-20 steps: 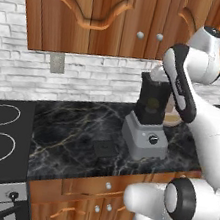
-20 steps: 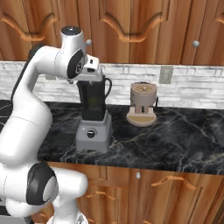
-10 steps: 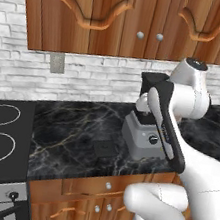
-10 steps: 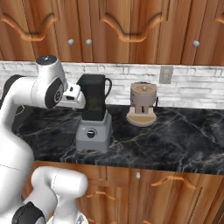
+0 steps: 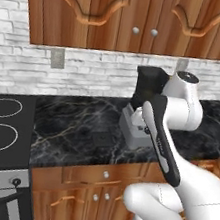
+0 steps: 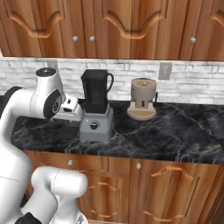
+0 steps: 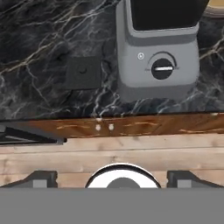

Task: Grab the onion and lemon from the fridge, place them in the blender, close the lid, and turn on the blender to create a marinade.

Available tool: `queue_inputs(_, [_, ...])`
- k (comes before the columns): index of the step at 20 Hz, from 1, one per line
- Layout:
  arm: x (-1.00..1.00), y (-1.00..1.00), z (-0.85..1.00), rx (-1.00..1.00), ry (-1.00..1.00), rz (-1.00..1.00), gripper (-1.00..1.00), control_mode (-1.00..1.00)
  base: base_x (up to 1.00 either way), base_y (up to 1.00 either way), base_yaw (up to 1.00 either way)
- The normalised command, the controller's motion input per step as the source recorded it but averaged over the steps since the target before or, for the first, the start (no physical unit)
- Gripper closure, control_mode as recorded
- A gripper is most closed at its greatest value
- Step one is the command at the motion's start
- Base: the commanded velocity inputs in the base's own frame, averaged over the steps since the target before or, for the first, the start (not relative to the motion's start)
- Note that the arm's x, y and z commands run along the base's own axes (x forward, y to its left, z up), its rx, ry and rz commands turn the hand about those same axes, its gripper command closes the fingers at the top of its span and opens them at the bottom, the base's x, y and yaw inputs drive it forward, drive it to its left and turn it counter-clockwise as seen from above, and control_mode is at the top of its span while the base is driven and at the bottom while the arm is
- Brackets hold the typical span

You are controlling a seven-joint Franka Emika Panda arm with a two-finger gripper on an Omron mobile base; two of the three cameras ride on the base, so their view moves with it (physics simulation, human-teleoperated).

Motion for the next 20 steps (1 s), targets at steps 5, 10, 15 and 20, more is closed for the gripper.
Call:
queue_inputs(5, [0.0,0.0,0.0,0.0,0.0,0.0,-1.0,1.0,-1.0,0.6,0.0])
queue_inputs(10, [0.0,0.0,0.0,0.0,0.0,0.0,-1.0,1.0,-0.78,0.99,0.0])
queue_inputs(15, [0.0,0.0,0.0,0.0,0.0,0.0,-1.0,1.0,-0.43,1.0,0.01])
queue_inputs(20, [0.0,0.0,0.0,0.0,0.0,0.0,-1.0,1.0,-0.22,1.0,0.14])
